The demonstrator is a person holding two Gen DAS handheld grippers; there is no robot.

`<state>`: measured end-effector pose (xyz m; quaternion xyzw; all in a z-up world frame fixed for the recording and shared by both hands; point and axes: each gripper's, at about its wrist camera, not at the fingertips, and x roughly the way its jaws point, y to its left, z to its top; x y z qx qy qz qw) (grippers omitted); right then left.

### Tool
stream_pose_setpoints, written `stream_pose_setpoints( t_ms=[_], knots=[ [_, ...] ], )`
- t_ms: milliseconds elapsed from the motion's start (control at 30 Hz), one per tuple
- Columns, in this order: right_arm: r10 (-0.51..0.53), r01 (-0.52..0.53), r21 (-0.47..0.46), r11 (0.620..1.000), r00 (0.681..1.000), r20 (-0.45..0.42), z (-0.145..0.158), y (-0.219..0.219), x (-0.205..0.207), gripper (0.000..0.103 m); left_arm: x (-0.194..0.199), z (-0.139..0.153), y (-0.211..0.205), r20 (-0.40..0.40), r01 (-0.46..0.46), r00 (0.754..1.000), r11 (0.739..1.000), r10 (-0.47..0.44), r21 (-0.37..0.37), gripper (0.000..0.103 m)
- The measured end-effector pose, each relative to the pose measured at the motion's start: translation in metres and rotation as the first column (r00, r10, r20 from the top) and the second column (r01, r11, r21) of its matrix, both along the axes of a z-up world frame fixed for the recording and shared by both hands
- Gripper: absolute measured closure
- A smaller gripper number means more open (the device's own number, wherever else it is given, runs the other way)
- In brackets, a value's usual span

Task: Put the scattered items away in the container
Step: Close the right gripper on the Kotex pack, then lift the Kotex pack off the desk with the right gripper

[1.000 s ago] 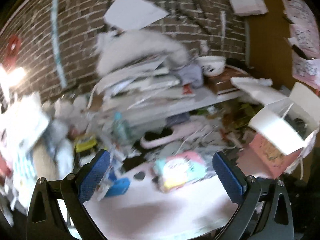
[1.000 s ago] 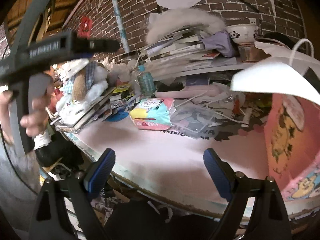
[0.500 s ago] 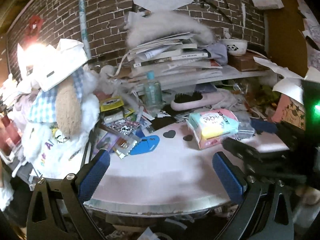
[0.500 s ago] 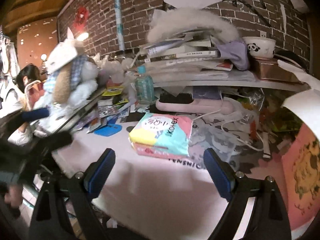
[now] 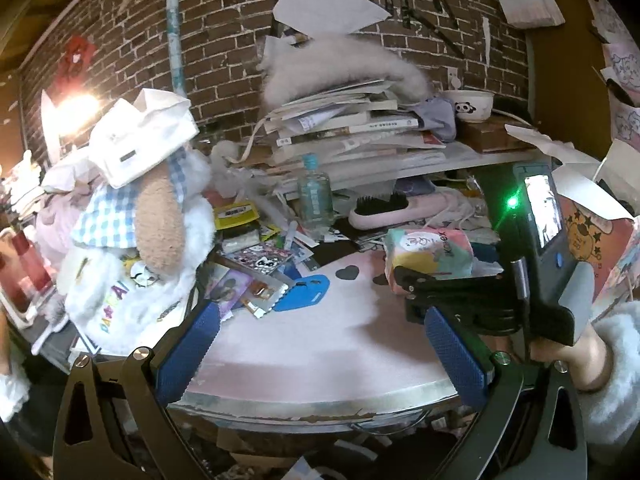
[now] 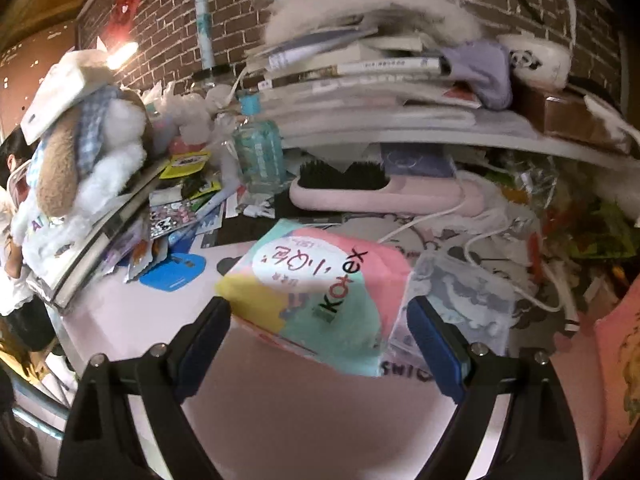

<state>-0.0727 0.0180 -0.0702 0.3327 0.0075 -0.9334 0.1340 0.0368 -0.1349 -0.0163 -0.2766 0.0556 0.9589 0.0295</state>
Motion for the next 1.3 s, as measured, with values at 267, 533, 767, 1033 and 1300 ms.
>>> stream_pose_setpoints(
  t_ms=[267, 533, 767, 1033, 1300],
  knots=[
    [0.06, -0.06, 0.009, 0.998, 0.998, -0.016, 0.001, -0.021, -0.008, 0.015, 0.002, 0.001, -0.004, -0.002, -0.01, 1.0, 1.0, 0.01, 0.0, 0.0],
    [0.023, -0.023, -0.002, 1.0, 0.999, 0.035, -0.005, -0.027, -0.027, 0.014, 0.002, 0.001, -0.002, 0.003, -0.009, 1.0, 1.0, 0.009, -0.005, 0.0],
    [0.045, -0.045, 0.007, 0.999, 0.995, 0.084, -0.011, -0.029, -0.033, 0.03, 0.001, -0.001, 0.002, 0.009, -0.001, 1.0, 1.0, 0.001, -0.004, 0.0],
    [0.065, -0.064, -0.018, 0.998, 0.995, 0.071, -0.009, -0.025, -0.031, 0.039, -0.001, -0.007, 0.013, 0.026, 0.014, 1.0, 1.0, -0.014, -0.013, 0.0],
    [0.092, -0.091, -0.022, 0.996, 0.996, 0.013, 0.003, -0.019, -0.017, 0.04, -0.005, -0.009, 0.02, 0.038, 0.036, 0.999, 0.999, -0.036, -0.002, 0.0]
  ],
)
